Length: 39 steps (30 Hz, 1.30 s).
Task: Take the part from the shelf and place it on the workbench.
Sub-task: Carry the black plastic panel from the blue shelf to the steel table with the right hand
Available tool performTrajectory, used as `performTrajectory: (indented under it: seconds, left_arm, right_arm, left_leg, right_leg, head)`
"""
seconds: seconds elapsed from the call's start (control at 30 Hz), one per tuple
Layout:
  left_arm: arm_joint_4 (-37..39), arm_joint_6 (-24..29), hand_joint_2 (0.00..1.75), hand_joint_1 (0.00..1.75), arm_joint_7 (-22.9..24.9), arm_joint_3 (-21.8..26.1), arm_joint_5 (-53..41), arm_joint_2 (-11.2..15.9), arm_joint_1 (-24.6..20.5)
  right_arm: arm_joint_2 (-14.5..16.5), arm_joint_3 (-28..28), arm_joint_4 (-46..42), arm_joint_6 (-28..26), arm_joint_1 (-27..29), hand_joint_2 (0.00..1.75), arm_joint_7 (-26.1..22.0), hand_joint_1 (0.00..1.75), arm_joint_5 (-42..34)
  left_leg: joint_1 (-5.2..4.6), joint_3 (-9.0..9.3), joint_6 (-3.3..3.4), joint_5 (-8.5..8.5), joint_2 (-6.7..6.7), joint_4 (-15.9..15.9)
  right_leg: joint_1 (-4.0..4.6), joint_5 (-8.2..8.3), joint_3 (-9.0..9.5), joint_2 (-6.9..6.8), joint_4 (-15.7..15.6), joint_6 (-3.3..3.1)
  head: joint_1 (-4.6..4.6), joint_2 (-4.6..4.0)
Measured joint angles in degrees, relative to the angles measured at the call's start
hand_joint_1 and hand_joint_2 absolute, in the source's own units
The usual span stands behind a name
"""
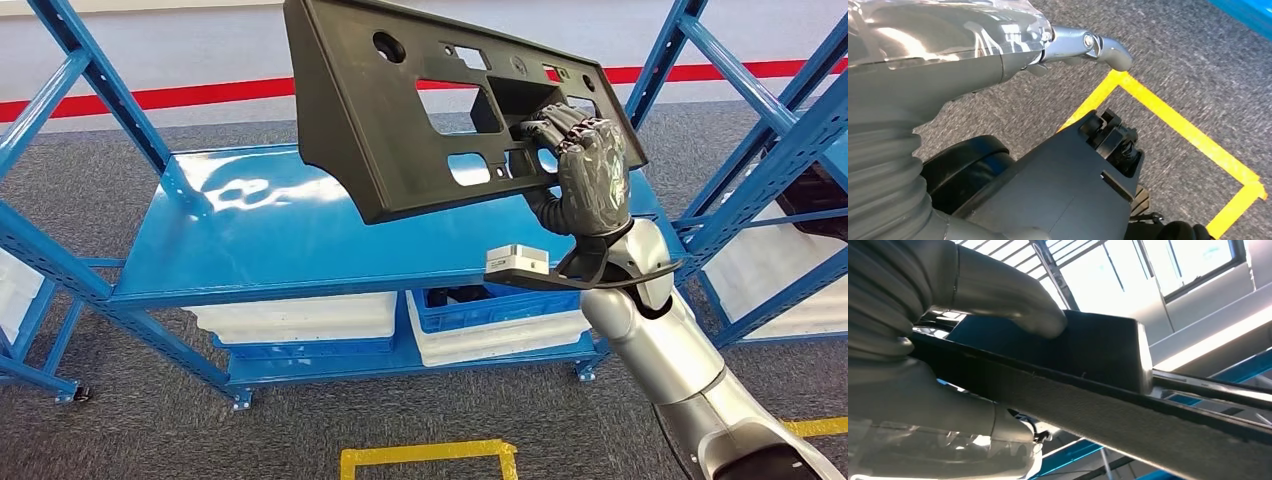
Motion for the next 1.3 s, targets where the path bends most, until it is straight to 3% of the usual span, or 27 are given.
performTrajectory:
  seconds: [0.03,0.1,0.17,0.27,0.3,0.37,0.43,0.47,0.5,0.53,0.63,0.7,0.77,0.8,0.87,0.93,0.97,1.0,1.03,1.07,1.13,1.17,1.2,1.3]
  left_arm:
    - [0.0,0.0,1.75,0.0,0.0,0.0,0.0,0.1,0.0]
    - [-0.1,0.0,1.75,0.0,-0.1,0.0,0.1,0.2,-0.1]
    - [-0.1,0.0,1.75,0.0,-0.2,0.0,0.2,0.2,-0.2]
    - [-0.1,0.0,1.75,0.0,-0.4,0.0,0.3,0.2,-0.2]
    - [-0.2,0.0,1.75,0.0,-0.4,0.0,0.3,0.2,-0.3]
    - [-0.2,0.0,1.75,0.0,-0.4,0.0,0.4,0.3,-0.3]
    - [-0.2,0.0,1.75,0.0,-0.4,0.0,0.4,0.3,-0.4]
    - [-0.2,0.0,1.75,0.0,-0.4,0.0,0.4,0.3,-0.4]
    - [-0.2,0.0,1.75,0.0,-0.4,0.0,0.4,0.3,-0.3]
    - [-0.2,0.0,1.75,0.0,-0.4,0.0,0.4,0.3,-0.3]
    - [-0.2,0.0,1.75,0.0,-0.4,0.0,0.4,0.3,-0.4]
    - [-0.2,0.0,1.75,0.0,-0.4,0.0,0.4,0.3,-0.4]
    - [-0.2,-0.1,1.75,0.0,-0.4,0.0,0.4,0.3,-0.3]
    - [-0.2,-0.1,1.75,0.0,-0.4,0.0,0.4,0.4,-0.3]
    - [-0.2,-0.2,1.75,0.0,-0.4,0.0,0.4,0.4,-0.3]
    - [-0.2,-0.3,1.75,0.0,-0.4,0.0,0.4,0.5,-0.3]
    - [-0.2,-0.3,1.75,0.0,-0.4,0.0,0.4,0.5,-0.3]
    - [-0.2,-0.4,1.75,0.0,-0.4,0.0,0.4,0.5,-0.3]
    - [-0.2,-0.5,1.75,0.0,-0.4,0.0,0.4,0.5,-0.3]
    - [-0.2,-0.5,1.75,0.0,-0.4,0.0,0.4,0.6,-0.3]
    - [-0.2,-0.6,1.75,0.0,-0.4,0.0,0.3,0.6,-0.4]
    - [-0.2,-0.6,1.75,0.0,-0.4,0.0,0.2,0.6,-0.5]
    - [-0.2,-0.6,1.75,0.0,-0.4,0.0,0.2,0.7,-0.5]
    - [-0.2,-0.7,1.75,0.0,-0.4,0.0,0.1,0.7,-0.5]
  right_arm:
    - [0.0,0.0,0.0,0.0,0.1,1.75,0.0,1.75,0.0]
    - [0.0,-0.1,0.0,-0.1,0.2,1.75,0.0,1.75,0.1]
    - [0.1,-0.2,0.0,-0.1,0.1,1.75,-0.1,1.75,0.1]
    - [0.2,-0.3,0.0,-0.2,0.1,1.75,-0.2,1.75,0.1]
    - [0.2,-0.4,0.0,-0.2,0.1,1.75,-0.2,1.75,0.2]
    - [0.2,-0.4,0.0,-0.2,0.1,1.75,-0.2,1.75,0.2]
    - [0.2,-0.5,0.0,-0.2,0.2,1.75,-0.2,1.75,0.2]
    - [0.2,-0.5,0.0,-0.3,0.2,1.75,-0.2,1.75,0.2]
    - [0.2,-0.5,0.0,-0.3,0.3,1.75,-0.2,1.75,0.2]
    - [0.2,-0.5,0.0,-0.3,0.3,1.75,-0.2,1.75,0.2]
    - [0.2,-0.5,0.0,-0.3,0.0,1.75,-0.2,1.75,0.2]
    - [0.2,-0.5,0.0,-0.3,-0.1,1.75,-0.2,1.75,0.2]
    - [0.2,-0.6,0.0,-0.3,-0.1,1.75,-0.2,1.75,0.2]
    - [0.2,-0.5,0.0,-0.3,-0.1,1.75,-0.2,1.75,0.3]
    - [0.3,-0.5,0.0,-0.3,-0.2,1.75,-0.2,1.75,0.3]
    - [0.4,-0.5,0.0,-0.3,-0.1,1.75,-0.2,1.75,0.4]
    - [0.5,-0.5,0.0,-0.3,0.0,1.75,-0.2,1.75,0.4]
    - [0.5,-0.5,0.0,-0.3,0.1,1.75,-0.2,1.75,0.4]
    - [0.5,-0.5,0.0,-0.3,0.3,1.75,-0.2,1.75,0.4]
    - [0.5,-0.5,0.0,-0.4,0.4,1.75,-0.2,1.75,0.5]
    - [0.5,-0.5,0.0,-0.4,0.5,1.75,-0.2,1.75,0.5]
    - [0.5,-0.6,0.0,-0.4,0.5,1.75,-0.2,1.75,0.5]
    - [0.5,-0.6,0.0,-0.5,0.6,1.75,-0.2,1.75,0.5]
    - [0.5,-0.6,0.0,-0.5,1.0,1.75,-0.2,1.75,0.5]
  left_leg:
    - [0.19,2.0,-0.11,1.05,0.02,-2.4]
    - [0.48,7.47,-0.32,3.27,0.01,-10.6]
    - [0.38,10.06,-0.15,4.13,-0.21,-15.3]
    - [0.04,9.22,1.08,4.75,-0.33,-15.5]
    - [0.0,8.83,1.67,5.17,-0.26,-15.6]
    - [0.06,7.79,2.63,6.13,-0.1,-15.7]
    - [-0.05,6.45,2.96,7.1,-0.04,-15.6]
    - [-0.12,5.78,2.98,7.59,-0.01,-15.6]
    - [-0.18,5.15,2.96,8.05,0.0,-15.6]
    - [-0.22,4.59,2.91,8.5,0.0,-15.6]
    - [-0.32,3.39,2.36,9.66,-0.03,-15.5]
    - [-0.4,2.96,1.71,10.47,-0.05,-15.5]
    - [-0.34,2.74,1.01,11.13,-0.08,-15.7]
    - [-0.28,2.44,0.74,10.64,-0.07,-15.3]
    - [-0.12,0.97,0.4,7.05,-0.03,-11.7]
    - [-0.04,-1.19,0.21,2.05,-0.02,-4.2]
    - [-0.02,-1.78,0.11,0.68,-0.02,-1.0]
    - [0.04,-1.56,0.02,0.4,-0.02,0.6]
    - [0.13,-0.23,-0.03,1.12,-0.01,0.0]
    - [0.24,2.15,-0.05,2.39,0.01,-2.9]
    - [0.38,7.85,-0.02,3.85,-0.03,-11.2]
    - [0.33,9.61,0.07,3.97,-0.09,-14.0]
    - [0.22,10.4,0.24,3.8,-0.15,-15.5]
    - [-0.05,9.53,1.51,4.63,-0.12,-15.8]
  right_leg:
    - [-0.09,0.33,-0.45,0.0,0.1,0.18]
    - [-0.22,0.82,-1.2,0.01,0.4,0.7]
    - [-0.17,1.33,-1.69,0.01,0.6,1.42]
    - [-0.24,2.04,-2.13,0.04,0.6,2.57]
    - [-0.3,1.39,-2.5,0.04,1.1,2.79]
    - [-0.32,-2.49,-4.36,0.05,5.4,2.93]
    - [-0.19,-7.12,-6.81,0.05,12.9,2.96]
    - [-0.15,-8.18,-7.34,0.05,15.6,2.97]
    - [-0.14,-8.11,-6.94,0.05,16.5,2.95]
    - [-0.11,-7.08,-5.43,0.05,15.2,2.9]
    - [0.18,-4.0,2.44,0.07,3.9,2.45]
    - [0.55,-4.09,4.61,0.16,0.0,2.07]
    - [0.53,-3.61,4.15,0.19,-0.2,1.48]
    - [0.35,-3.17,3.73,0.14,-0.2,1.09]
    - [-0.06,-2.15,2.7,-0.02,-0.4,0.31]
    - [0.03,-1.22,1.63,-0.11,-0.3,-0.06]
    - [0.06,-0.72,1.02,-0.13,-0.3,-0.07]
    - [0.07,-0.24,0.4,-0.14,-0.3,-0.04]
    - [0.05,0.23,-0.21,-0.15,-0.2,0.06]
    - [0.02,0.63,-0.74,-0.14,-0.2,0.23]
    - [0.02,1.25,-1.55,-0.14,0.1,0.76]
    - [0.08,1.55,-1.81,-0.14,0.2,1.09]
    - [0.15,1.87,-2.01,-0.15,0.3,1.45]
    - [0.14,2.37,-2.53,-0.13,0.4,2.51]
  head:
    - [-0.19,0.0]
    - [-0.55,0.0]
    - [-0.69,0.0]
    - [-0.61,0.0]
    - [-0.55,0.0]
    - [-0.06,0.0]
    - [0.78,0.0]
    - [1.17,0.0]
    - [1.48,0.0]
    - [1.76,0.0]
    - [2.45,0.0]
    - [2.52,0.0]
    - [2.33,0.0]
    - [2.2,0.0]
    - [1.59,0.0]
    - [0.78,0.0]
    - [0.51,0.0]
    - [0.26,0.0]
    - [0.04,0.0]
    - [-0.14,0.0]
    - [-0.53,0.0]
    - [-0.57,0.0]
    - [-0.58,0.0]
    - [-0.43,0.0]
